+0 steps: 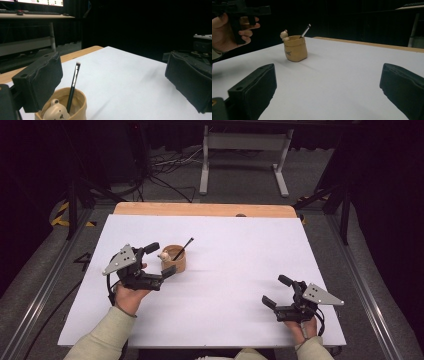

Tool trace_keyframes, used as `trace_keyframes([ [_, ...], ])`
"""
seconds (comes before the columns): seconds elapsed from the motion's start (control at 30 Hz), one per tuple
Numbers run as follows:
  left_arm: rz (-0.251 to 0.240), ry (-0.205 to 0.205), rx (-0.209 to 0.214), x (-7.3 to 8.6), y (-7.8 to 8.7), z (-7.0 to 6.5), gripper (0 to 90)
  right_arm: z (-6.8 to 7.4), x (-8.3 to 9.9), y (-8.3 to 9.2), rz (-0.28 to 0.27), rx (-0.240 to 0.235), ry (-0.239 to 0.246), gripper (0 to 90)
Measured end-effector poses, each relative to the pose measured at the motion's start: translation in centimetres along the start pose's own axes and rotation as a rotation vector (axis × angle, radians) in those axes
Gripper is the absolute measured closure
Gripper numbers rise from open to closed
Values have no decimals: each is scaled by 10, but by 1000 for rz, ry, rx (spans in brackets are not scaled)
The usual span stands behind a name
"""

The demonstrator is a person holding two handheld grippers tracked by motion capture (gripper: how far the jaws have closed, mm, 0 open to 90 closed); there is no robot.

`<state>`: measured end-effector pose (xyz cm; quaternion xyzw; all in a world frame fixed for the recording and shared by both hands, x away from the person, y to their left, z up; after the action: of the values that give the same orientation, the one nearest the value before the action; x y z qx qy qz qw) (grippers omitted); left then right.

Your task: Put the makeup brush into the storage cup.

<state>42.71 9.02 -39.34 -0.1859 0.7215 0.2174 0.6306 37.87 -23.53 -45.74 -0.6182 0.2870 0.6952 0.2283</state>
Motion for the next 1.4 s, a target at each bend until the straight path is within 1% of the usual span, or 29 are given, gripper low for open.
trace_keyframes([
  [0.07,2,-1,8,1,4,-3,21,0,0,0,-1,3,2,14],
  [0.13,2,6,22,2,8,-6,20,-1,-1,1,-2,4,4,12],
  [0.27,27,-22,31,9,14,-9,19,-2,1,1,5,1,1,11],
  [0.5,38,5,43,21,23,-11,18,-2,0,1,9,-3,23,10],
  [0.63,43,9,47,26,28,-12,17,-2,1,1,14,-5,21,10],
  [0.77,49,16,59,31,34,-14,16,-2,1,0,15,-7,24,11],
  [0.87,58,9,67,35,37,-14,15,-2,1,0,16,-9,25,11],
  [0.97,60,18,70,39,40,-12,16,-2,2,0,17,-13,26,8],
  [1.07,69,37,71,46,43,-11,15,-1,2,-1,21,-17,29,8],
  [1.1,73,35,75,49,44,-11,16,-1,2,-1,22,-18,33,8],
  [1.13,78,48,80,52,46,-11,16,0,2,-1,23,-18,35,8],
  [1.2,82,54,86,56,46,-11,16,0,2,-1,22,-19,40,8],
  [1.27,95,53,95,63,47,-13,22,0,2,-1,22,-20,39,8],
  [1.4,107,62,101,71,49,-15,22,0,3,-1,26,-21,35,8],
])
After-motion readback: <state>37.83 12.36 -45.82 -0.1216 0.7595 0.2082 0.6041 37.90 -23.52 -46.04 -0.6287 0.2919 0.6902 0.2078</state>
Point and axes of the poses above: each handheld gripper's, and its own axes: y roughly backward along the jaws, x roughly out of its underside, z roughly to its left, the point moved 10 cm from there along -y, roughly forward along the jaws, and after that the axes turned 1 degree about y, right-handed, at the moved point
